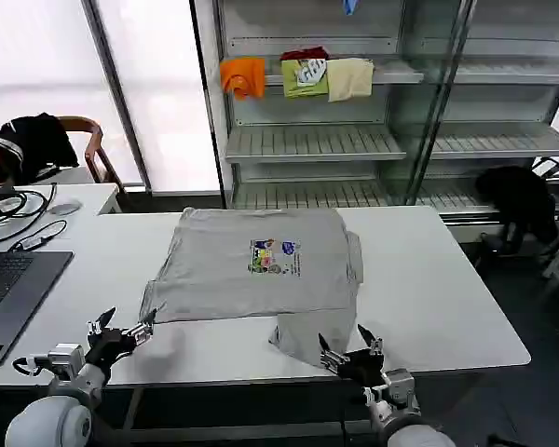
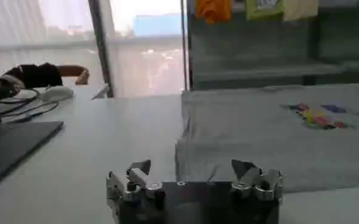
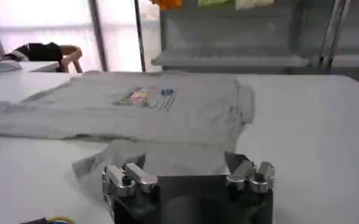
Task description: Fold and organize the clothes.
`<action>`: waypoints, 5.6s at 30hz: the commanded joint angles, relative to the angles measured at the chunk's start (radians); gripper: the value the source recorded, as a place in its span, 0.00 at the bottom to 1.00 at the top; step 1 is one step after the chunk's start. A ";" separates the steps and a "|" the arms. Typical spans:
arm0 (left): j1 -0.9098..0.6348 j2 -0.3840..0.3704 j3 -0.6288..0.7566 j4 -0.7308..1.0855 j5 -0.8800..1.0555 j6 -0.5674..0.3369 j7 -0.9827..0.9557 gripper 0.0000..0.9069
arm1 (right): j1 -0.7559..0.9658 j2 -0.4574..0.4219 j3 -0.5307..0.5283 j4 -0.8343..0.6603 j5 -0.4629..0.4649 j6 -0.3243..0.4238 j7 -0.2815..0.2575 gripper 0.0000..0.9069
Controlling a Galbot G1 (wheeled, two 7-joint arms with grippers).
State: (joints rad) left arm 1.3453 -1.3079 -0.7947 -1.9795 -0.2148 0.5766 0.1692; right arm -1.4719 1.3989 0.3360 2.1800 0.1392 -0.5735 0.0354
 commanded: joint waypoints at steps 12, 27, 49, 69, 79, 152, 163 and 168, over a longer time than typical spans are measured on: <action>-0.026 -0.010 0.026 0.091 0.022 -0.005 0.011 0.01 | -0.014 0.004 -0.010 -0.037 -0.031 0.001 -0.009 0.00; -0.010 -0.009 0.026 0.082 -0.022 -0.021 0.037 0.00 | -0.032 0.006 -0.013 -0.004 0.016 0.149 -0.003 0.00; -0.211 -0.013 0.028 0.078 -0.262 -0.026 0.023 0.00 | 0.558 0.136 0.016 -0.383 0.066 0.178 0.041 0.00; -0.516 -0.031 0.092 0.423 -0.215 -0.045 -0.055 0.00 | 0.828 0.198 0.020 -0.818 0.010 0.200 -0.002 0.00; -0.523 -0.029 0.110 0.451 -0.145 -0.050 -0.054 0.01 | 0.867 0.211 0.027 -0.891 -0.001 0.218 -0.001 0.00; -0.430 -0.021 0.162 0.433 0.087 0.001 0.000 0.00 | 0.546 0.091 0.092 -0.544 -0.071 -0.004 -0.070 0.00; -0.431 -0.018 0.168 0.426 0.092 0.000 -0.016 0.00 | 0.535 0.090 0.086 -0.516 -0.031 -0.004 -0.069 0.00; -0.430 -0.021 0.172 0.418 0.100 -0.002 -0.036 0.00 | 0.497 0.079 0.086 -0.467 0.022 -0.007 -0.058 0.00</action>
State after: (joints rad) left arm 0.9192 -1.3264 -0.6267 -1.5626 -0.1203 0.5757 0.1400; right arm -0.9471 1.4816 0.4219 1.6722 0.1166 -0.5802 -0.0258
